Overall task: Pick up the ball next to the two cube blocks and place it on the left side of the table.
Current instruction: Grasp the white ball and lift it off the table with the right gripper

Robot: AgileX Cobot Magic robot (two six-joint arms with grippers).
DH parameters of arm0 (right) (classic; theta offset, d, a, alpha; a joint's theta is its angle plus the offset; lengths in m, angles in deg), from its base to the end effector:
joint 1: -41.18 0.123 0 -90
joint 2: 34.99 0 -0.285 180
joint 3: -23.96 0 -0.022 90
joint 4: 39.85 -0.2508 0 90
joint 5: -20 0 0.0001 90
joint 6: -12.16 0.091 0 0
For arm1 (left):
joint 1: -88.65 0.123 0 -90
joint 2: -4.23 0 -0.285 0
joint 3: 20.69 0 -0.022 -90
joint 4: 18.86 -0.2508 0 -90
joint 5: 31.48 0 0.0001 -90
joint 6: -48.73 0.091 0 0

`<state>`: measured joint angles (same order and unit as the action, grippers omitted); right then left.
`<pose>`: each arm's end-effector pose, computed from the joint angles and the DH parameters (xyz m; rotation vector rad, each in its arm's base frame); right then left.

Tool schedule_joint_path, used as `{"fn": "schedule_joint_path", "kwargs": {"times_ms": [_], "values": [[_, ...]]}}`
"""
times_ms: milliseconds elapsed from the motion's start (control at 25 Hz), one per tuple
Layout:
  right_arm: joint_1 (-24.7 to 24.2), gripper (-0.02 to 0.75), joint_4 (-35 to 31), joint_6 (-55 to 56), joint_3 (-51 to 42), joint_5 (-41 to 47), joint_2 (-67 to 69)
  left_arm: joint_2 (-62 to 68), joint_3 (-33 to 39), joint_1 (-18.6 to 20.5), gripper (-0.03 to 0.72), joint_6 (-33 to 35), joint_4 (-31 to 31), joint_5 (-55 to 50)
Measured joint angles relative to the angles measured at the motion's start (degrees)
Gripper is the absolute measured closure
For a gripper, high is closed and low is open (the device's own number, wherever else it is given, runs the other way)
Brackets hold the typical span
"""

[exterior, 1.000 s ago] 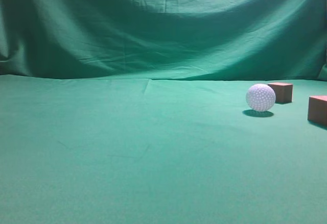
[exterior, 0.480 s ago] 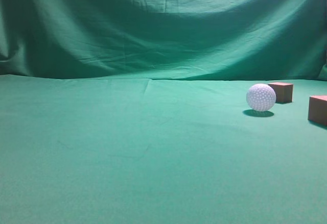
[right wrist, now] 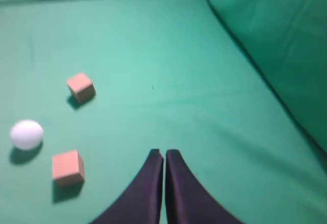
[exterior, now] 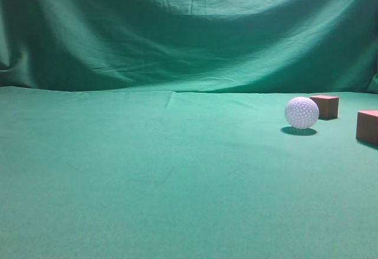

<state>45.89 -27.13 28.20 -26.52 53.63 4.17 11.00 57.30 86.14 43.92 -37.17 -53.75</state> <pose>0.1062 -0.0024 0.2778 0.0843 2.1338 -0.0272 0.0520 0.0086 0.1764 0.1547 1.8478 0.2283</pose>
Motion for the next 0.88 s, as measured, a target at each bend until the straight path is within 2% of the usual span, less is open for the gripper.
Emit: {"fn": "schedule_joint_path", "kwargs": {"times_ms": [120,280,520,760,800,840,880], "values": [[1.59,0.738,-0.53,-1.12,0.67,0.23,5.66,0.00,0.00,0.00,0.688,0.00,0.00,0.00],[6.32,0.738,-6.19,-6.41,3.96,1.90,11.87,0.00,0.00,0.00,0.688,0.00,0.00,0.00],[11.67,0.738,-12.72,-14.32,15.16,11.02,28.72,0.00,0.00,0.00,0.688,0.00,0.00,0.00],[16.59,0.738,-16.24,-18.14,24.09,11.35,43.22,0.00,0.00,0.00,0.688,0.00,0.00,0.00],[16.99,0.688,-16.80,-18.21,25.60,11.26,45.52,0.00,0.00,0.00,0.688,0.00,0.00,0.00],[17.08,0.688,-17.28,-18.35,26.88,11.05,47.78,0.00,0.00,0.00,0.688,0.00,0.00,0.00],[17.08,0.622,-17.52,-18.40,28.33,10.74,49.63,0.00,0.00,0.00,0.688,0.00,0.00,0.00]]}}
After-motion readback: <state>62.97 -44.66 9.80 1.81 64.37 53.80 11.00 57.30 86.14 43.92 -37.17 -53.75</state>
